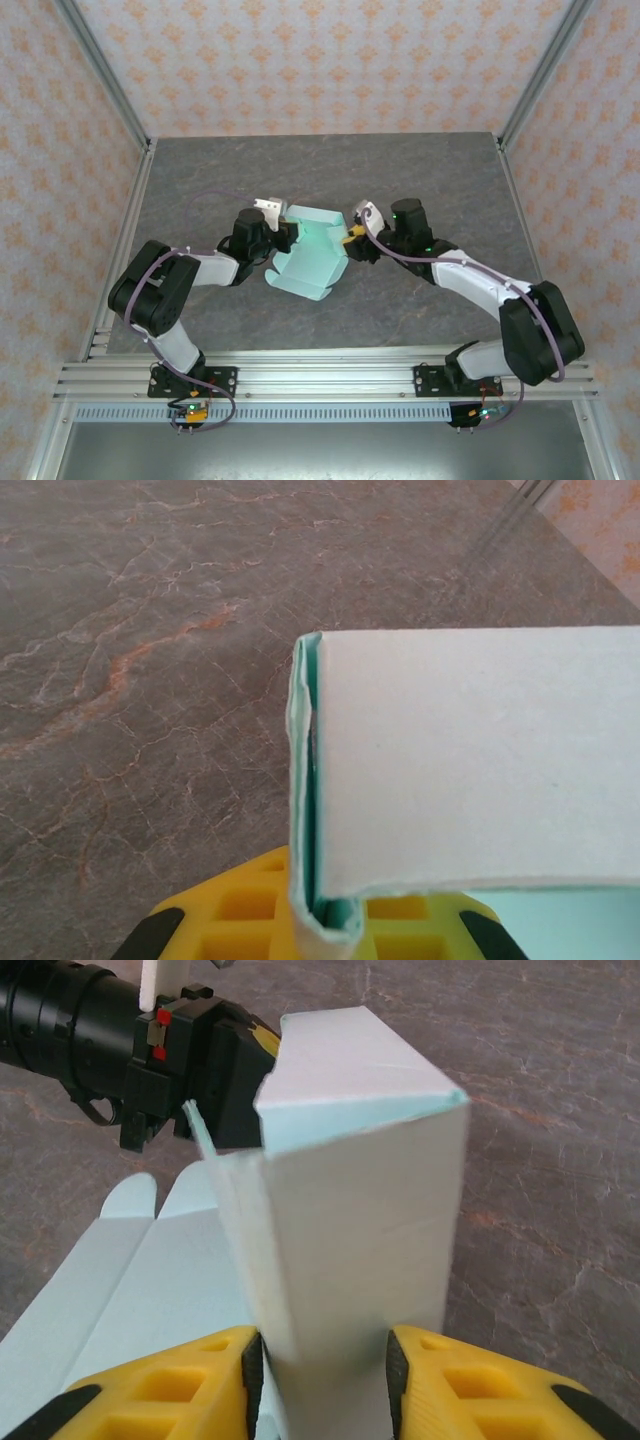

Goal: Fold the paper box

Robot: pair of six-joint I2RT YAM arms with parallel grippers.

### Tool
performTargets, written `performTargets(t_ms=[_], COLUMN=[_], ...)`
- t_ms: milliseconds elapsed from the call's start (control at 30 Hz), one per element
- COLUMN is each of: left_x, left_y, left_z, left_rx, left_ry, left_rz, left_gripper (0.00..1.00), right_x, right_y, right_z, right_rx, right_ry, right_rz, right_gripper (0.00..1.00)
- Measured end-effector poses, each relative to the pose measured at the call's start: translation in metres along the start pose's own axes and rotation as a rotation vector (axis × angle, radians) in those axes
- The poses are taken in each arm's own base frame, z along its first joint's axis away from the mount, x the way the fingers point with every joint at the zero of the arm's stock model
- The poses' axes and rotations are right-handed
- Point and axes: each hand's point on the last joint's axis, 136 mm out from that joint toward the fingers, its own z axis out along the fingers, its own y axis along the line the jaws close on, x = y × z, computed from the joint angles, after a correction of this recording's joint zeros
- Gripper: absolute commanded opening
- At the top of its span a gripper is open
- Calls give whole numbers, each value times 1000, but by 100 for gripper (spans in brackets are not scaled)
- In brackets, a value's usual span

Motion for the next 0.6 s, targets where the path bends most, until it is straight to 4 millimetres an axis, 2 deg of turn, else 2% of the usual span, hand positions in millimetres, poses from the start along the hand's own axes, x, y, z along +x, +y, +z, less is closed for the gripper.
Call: performTargets(t_ms=[133, 300, 400, 500, 600], left_x=[0, 6, 8, 12, 17], left_y=[8, 20, 24, 26, 27], left_z=[0, -2, -2, -2, -3], left_rx=[-42, -108, -144, -180, -213], left_ry=[-6, 0, 1, 7, 17], left_rz=[-25, -59, -68, -78, -96], left_gripper=[0, 0, 0, 0, 0], right_x=[-3, -2, -3, -2, -4], right_y=[1, -10, -17, -26, -39], right_z=[12, 30, 40, 48, 57], right_rx=[40, 150, 230, 316, 422], right_ry=[-8, -15, -26, -31, -44], right_rz=[-28, -23, -23, -23, -25], right_gripper=[32, 45, 49, 49, 44])
